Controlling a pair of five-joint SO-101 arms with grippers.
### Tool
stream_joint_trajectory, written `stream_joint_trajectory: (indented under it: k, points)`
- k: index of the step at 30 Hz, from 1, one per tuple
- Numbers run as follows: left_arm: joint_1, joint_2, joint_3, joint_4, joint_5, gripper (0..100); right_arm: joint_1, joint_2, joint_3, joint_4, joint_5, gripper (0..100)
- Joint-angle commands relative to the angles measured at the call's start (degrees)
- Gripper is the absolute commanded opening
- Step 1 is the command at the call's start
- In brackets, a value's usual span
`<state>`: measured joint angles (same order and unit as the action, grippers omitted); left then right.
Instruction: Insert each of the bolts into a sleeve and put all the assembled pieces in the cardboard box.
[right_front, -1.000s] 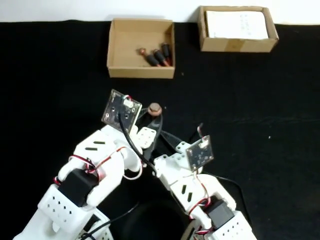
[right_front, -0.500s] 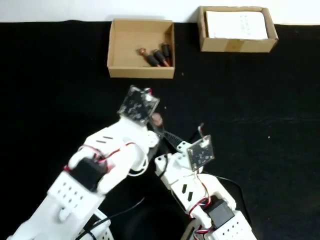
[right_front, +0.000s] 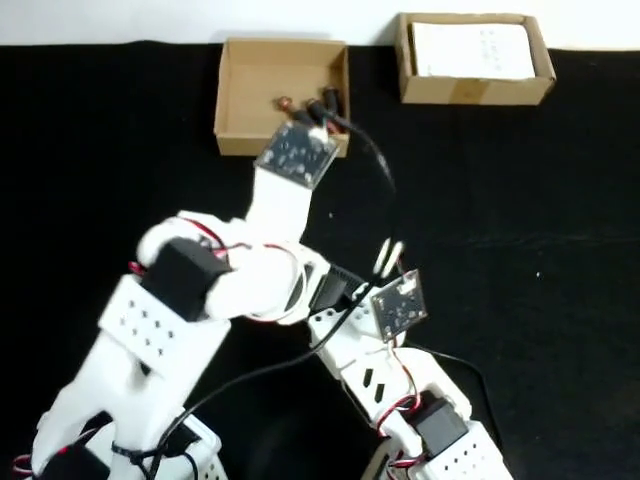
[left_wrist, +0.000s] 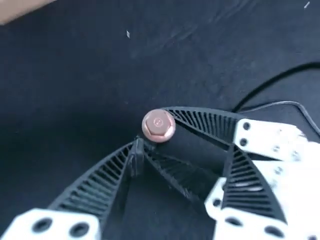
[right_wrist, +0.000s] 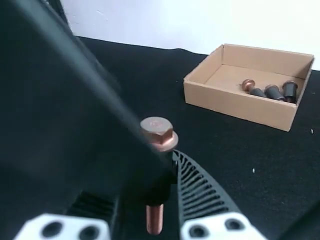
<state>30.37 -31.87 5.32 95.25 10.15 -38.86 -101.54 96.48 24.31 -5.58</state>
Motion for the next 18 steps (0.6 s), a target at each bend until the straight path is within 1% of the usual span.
stream_joint_trajectory:
  k: [1, 3, 5, 7, 9, 12, 15, 18]
  points:
    - [-1.5, 0.0, -14.5, 2.8, 0.4, 25, 2.8, -0.4, 7.3, -2.7, 0.3, 0.6]
    - [-6.4, -1.9, -21.9, 2.7, 0.1, 21, 5.2, 0.0, 6.6, -5.8, 1.6, 0.6]
    - [-12.4, -3.6, -27.8, 1.6, -0.1, 16, 5.8, 0.0, 3.7, -6.3, 5.5, 0.6]
    - [-19.4, -5.1, -30.5, 1.0, -0.2, 8, 7.2, 0.2, 0.4, -6.4, 7.3, 0.6]
    - [-25.5, -6.5, -29.8, 1.1, -3.4, 1, 9.2, 1.2, -1.7, -7.9, 8.8, 0.6]
    - [-30.8, -9.2, -23.3, 3.4, -10.4, 1, 12.1, 7.3, -5.2, -15.7, 9.0, 0.6]
    - [-32.0, -14.2, -12.5, 4.0, -12.6, 1, 14.5, 19.3, -12.8, -21.5, 8.3, 0.6]
    - [-31.7, -21.8, 0.7, 3.3, -14.0, 1, 16.7, 34.9, -23.4, -26.8, 3.7, 0.6]
